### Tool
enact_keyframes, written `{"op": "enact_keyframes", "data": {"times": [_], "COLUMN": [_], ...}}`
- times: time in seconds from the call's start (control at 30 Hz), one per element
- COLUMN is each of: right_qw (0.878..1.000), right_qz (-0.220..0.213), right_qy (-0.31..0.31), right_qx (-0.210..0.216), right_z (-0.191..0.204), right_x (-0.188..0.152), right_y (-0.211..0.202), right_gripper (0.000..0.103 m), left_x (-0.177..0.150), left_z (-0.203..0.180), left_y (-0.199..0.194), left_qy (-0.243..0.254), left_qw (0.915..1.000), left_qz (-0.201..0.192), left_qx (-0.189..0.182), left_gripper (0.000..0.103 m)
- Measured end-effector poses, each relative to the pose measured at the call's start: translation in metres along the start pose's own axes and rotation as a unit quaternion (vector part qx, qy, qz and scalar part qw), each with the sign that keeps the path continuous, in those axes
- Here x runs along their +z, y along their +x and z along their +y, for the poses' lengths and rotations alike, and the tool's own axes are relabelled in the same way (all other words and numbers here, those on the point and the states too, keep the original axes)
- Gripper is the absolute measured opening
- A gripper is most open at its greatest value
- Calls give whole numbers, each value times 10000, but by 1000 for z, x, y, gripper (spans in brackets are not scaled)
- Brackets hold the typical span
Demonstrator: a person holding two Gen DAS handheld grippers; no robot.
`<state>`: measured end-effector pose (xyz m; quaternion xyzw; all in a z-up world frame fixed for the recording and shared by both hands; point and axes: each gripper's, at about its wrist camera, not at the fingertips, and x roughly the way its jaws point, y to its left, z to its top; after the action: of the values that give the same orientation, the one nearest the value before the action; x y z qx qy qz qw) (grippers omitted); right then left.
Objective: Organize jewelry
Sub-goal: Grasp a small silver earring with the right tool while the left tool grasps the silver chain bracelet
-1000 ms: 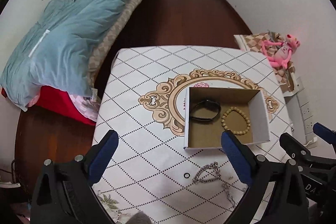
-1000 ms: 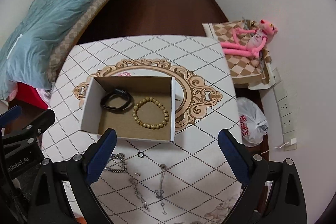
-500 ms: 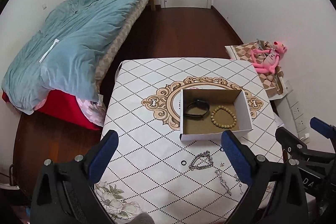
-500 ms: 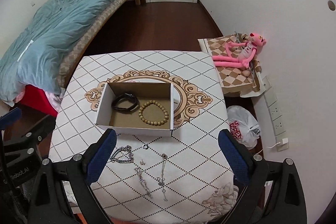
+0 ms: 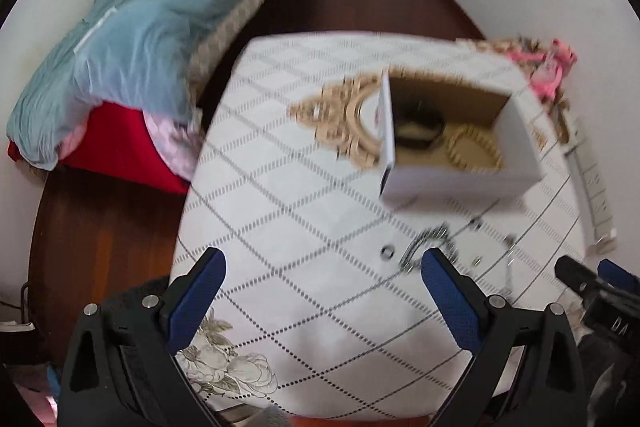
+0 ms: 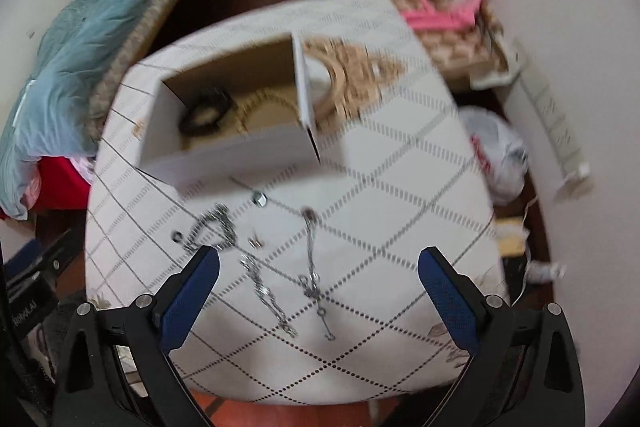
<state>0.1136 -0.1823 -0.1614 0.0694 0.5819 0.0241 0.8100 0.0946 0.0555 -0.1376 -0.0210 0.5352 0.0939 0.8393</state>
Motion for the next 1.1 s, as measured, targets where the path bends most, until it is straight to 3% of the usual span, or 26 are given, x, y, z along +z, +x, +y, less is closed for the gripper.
{"op": "enact_keyframes", "data": {"times": [0.07, 0.23, 0.3, 0.4, 0.5, 0.6, 0.8, 0.93, 1.1], "right_qw": [10000, 10000, 9998, 9996, 9993, 9983, 9968, 9954, 9947], "right_qz": [54, -53, -120, -220, -333, -464, -706, -859, -874], "right_qy": [42, -75, -129, -169, -197, -361, -298, -75, 125], "right_qx": [38, -25, 5, 35, 14, -32, 204, 419, 518], "right_z": [-6, -6, -3, 4, 9, 15, 14, 5, -10], "right_x": [-4, -4, -2, 0, 1, 2, -2, -8, -15], "right_y": [18, 55, 66, 79, 86, 90, 78, 54, 42], "right_gripper": [100, 71, 63, 59, 41, 10, 10, 10, 10], "left_x": [-7, -17, -16, -16, -15, -14, -18, -20, -22], "left_z": [-2, -5, -5, -4, -3, -2, 1, -4, -38], "left_y": [13, 40, 50, 62, 66, 69, 70, 72, 69], "left_qy": [42, 109, 134, 159, 163, 110, 66, 10, 550], "left_qw": [9999, 9996, 9996, 9994, 9994, 9994, 9995, 9984, 9952], "left_qz": [99, 238, 235, 290, 298, 315, 320, 395, 214], "left_qx": [24, 62, 105, 118, 120, 85, 14, -408, -776], "left_gripper": [100, 100, 100, 100, 100, 100, 100, 99, 99]}}
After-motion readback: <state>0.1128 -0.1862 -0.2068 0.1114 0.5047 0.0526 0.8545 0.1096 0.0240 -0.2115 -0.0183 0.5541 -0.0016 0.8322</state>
